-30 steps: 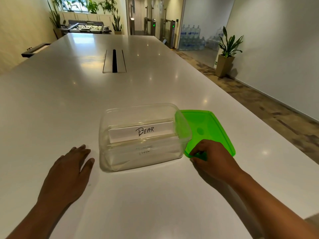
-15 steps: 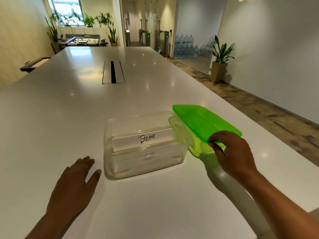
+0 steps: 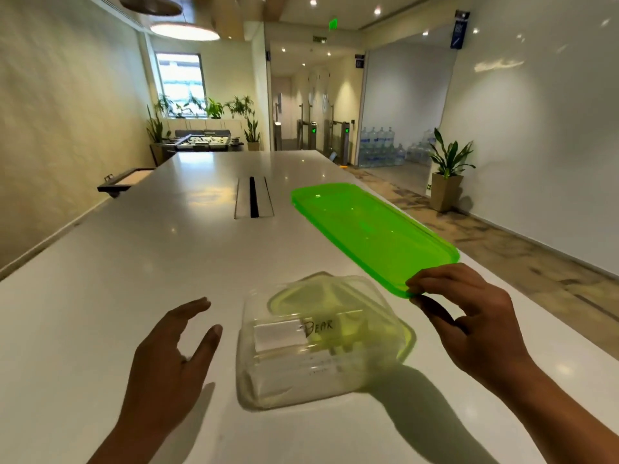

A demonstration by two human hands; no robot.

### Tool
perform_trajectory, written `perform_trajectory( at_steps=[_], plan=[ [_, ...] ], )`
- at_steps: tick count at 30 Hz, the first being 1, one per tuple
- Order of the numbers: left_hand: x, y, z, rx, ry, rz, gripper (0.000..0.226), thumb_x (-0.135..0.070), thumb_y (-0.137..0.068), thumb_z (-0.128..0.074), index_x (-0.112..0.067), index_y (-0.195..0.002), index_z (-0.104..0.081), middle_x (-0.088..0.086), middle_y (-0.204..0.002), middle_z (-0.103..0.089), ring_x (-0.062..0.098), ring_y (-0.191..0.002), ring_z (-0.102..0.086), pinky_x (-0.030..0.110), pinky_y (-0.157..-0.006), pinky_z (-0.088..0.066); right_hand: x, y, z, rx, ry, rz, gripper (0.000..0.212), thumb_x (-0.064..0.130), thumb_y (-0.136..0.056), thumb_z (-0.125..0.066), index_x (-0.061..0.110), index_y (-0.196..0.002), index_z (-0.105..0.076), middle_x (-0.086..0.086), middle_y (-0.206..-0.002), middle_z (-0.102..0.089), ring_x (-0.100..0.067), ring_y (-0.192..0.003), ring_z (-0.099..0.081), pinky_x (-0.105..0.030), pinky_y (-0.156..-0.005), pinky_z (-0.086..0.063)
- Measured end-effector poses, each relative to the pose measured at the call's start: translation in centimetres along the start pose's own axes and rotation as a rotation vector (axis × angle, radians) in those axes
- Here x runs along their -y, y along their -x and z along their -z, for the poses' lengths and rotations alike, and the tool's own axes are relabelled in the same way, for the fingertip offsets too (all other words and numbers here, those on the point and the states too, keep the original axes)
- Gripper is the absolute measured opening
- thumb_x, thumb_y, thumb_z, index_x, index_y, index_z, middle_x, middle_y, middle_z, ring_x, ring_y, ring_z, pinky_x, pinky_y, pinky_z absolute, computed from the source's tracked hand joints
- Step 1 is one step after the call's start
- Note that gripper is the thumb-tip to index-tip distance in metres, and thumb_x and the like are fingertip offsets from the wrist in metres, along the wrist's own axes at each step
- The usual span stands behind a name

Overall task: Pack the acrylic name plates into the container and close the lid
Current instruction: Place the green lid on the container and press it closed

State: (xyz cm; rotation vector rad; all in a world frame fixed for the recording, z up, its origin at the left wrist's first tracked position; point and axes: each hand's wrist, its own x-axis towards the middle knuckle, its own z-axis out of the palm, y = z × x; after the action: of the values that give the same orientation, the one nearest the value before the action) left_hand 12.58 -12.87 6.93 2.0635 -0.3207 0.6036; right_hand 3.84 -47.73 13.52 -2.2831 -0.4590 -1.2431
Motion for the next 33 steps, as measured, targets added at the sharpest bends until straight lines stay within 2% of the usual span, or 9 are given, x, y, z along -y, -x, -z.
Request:
perform_trajectory(
  at_steps=[4, 7, 10, 13, 17, 22, 26, 29, 33],
  plan=[
    [-1.4, -2.2, 1.2, -0.023, 0.050, -0.032, 0.044, -0.047, -0.080, -0.058, -0.041, -0.123, -0.056, -0.025, -0.125, -0.055, 0.009, -0.105, -0.056, 0.015, -0.059, -0.045, 2.5, -2.0, -0.9, 0.027, -0.150, 0.054, 0.011, 0.011, -0.080, -0.069, 0.014, -0.089, -0.073, 0.001, -0.093, -0.070, -0.014, -0.090, -0.066, -0.027, -0.078, -0.051],
    [-2.2, -3.5, 1.9, -0.005, 0.158, -0.028, 0.050, -0.046, -0.079, -0.060, -0.035, -0.127, -0.056, -0.012, -0.131, -0.058, 0.011, -0.116, -0.056, 0.023, -0.082, -0.047, 3.8, -3.0, -1.1, 0.051, -0.268, 0.052, 0.008, 0.013, -0.080, -0.068, 0.016, -0.087, -0.072, 0.002, -0.094, -0.071, -0.016, -0.092, -0.066, -0.030, -0.080, -0.050],
    [-3.0, -4.2, 2.8, -0.019, 0.259, -0.049, 0.050, -0.046, -0.080, -0.065, -0.033, -0.127, -0.056, -0.016, -0.128, -0.060, 0.003, -0.120, -0.055, 0.029, -0.093, -0.047, 4.2, -3.7, -1.0, 0.076, -0.391, 0.026, 0.009, 0.015, -0.081, -0.068, 0.018, -0.088, -0.071, 0.007, -0.095, -0.071, -0.020, -0.095, -0.065, -0.031, -0.083, -0.049],
    [-3.2, -4.3, 3.6, -0.010, 0.381, -0.037, 0.056, -0.058, -0.080, -0.065, -0.036, -0.130, -0.054, -0.021, -0.127, -0.061, -0.003, -0.120, -0.054, 0.019, -0.091, -0.045, 4.2, -4.1, -1.0, 0.105, -0.621, -0.048, 0.010, 0.021, -0.082, -0.069, 0.024, -0.090, -0.074, 0.004, -0.096, -0.072, -0.023, -0.095, -0.065, -0.028, -0.083, -0.051],
    [-3.4, -3.9, 3.9, 0.059, 0.486, -0.106, 0.042, -0.035, -0.088, -0.059, -0.032, -0.130, -0.057, -0.017, -0.126, -0.063, 0.003, -0.117, -0.058, 0.009, -0.091, -0.043, 4.2, -4.2, -1.3, 0.055, -0.933, -0.217, 0.016, 0.029, -0.075, -0.077, 0.022, -0.089, -0.076, 0.001, -0.094, -0.073, -0.018, -0.091, -0.065, -0.026, -0.080, -0.052],
    [-3.5, -3.3, 3.5, 0.021, 0.581, -0.130, 0.037, -0.024, -0.082, -0.072, -0.037, -0.115, -0.067, -0.009, -0.113, -0.072, 0.010, -0.103, -0.068, 0.016, -0.086, -0.051, 3.6, -4.3, -1.9, -0.004, -0.980, -0.398, 0.027, 0.032, -0.067, -0.082, 0.020, -0.090, -0.078, 0.000, -0.091, -0.075, -0.017, -0.089, -0.067, -0.026, -0.082, -0.052],
    [-3.6, -3.2, 3.3, -0.122, 0.632, -0.065, 0.030, -0.033, -0.068, -0.077, -0.041, -0.096, -0.074, -0.009, -0.094, -0.077, 0.009, -0.086, -0.072, 0.021, -0.079, -0.056, 3.3, -4.5, -2.2, -0.056, -0.946, -0.514, 0.041, 0.047, -0.060, -0.084, 0.023, -0.093, -0.077, 0.000, -0.090, -0.076, -0.015, -0.083, -0.067, -0.028, -0.078, -0.056],
    [-3.8, -3.3, 3.1, -0.152, 0.657, -0.027, 0.029, -0.035, -0.064, -0.078, -0.040, -0.092, -0.076, -0.009, -0.090, -0.078, 0.010, -0.082, -0.072, 0.024, -0.078, -0.057, 3.1, -4.4, -2.5, -0.054, -0.922, -0.563, 0.035, 0.038, -0.070, -0.073, 0.022, -0.101, -0.076, -0.002, -0.099, -0.076, -0.018, -0.089, -0.069, -0.031, -0.083, -0.056],
    [-4.4, -3.7, 2.9, -0.144, 0.717, 0.016, 0.028, -0.029, -0.064, -0.078, -0.034, -0.091, -0.078, -0.005, -0.086, -0.078, 0.013, -0.077, -0.072, 0.025, -0.074, -0.058, 2.6, -3.6, -3.1, -0.060, -0.905, -0.605, 0.040, 0.026, -0.067, -0.075, 0.021, -0.107, -0.071, -0.003, -0.103, -0.075, -0.019, -0.096, -0.069, -0.029, -0.085, -0.055]
  ],
)
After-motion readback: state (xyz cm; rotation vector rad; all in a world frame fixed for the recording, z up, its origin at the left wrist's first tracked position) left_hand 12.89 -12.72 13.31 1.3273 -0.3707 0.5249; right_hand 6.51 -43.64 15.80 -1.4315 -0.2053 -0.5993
